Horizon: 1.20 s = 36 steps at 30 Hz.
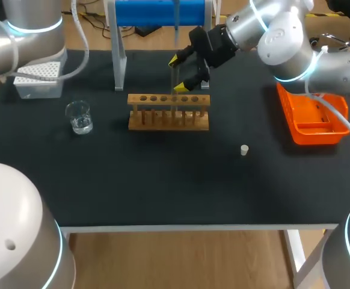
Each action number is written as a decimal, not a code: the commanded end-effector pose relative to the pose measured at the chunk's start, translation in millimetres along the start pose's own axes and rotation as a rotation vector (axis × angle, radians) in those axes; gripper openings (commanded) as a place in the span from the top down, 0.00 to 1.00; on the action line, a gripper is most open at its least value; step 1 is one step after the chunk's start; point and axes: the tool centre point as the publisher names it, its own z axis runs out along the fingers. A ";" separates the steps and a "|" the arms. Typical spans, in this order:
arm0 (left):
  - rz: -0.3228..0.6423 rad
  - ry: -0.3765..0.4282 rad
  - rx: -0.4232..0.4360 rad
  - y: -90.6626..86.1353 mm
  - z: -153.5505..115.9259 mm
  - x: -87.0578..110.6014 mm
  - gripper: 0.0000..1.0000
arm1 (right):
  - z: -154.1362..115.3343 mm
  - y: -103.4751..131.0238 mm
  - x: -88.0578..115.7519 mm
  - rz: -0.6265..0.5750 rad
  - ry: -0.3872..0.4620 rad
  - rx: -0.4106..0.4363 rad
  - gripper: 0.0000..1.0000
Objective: Invert the test tube, pick up the pipette, mount the tip to pipette, aspirate from beaker and dispense into the tube, eject the tip, return the pipette, and cap with the stopper.
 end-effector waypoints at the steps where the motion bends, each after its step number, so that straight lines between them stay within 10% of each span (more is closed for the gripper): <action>1: -0.006 -0.005 0.006 2.4 3.9 5.7 1.00 | -1.2 0.0 -0.4 0.000 0.003 0.001 0.00; 36: -0.071 -0.020 0.028 27.7 3.7 12.8 1.00 | -1.2 0.0 -0.4 0.000 0.003 0.001 0.00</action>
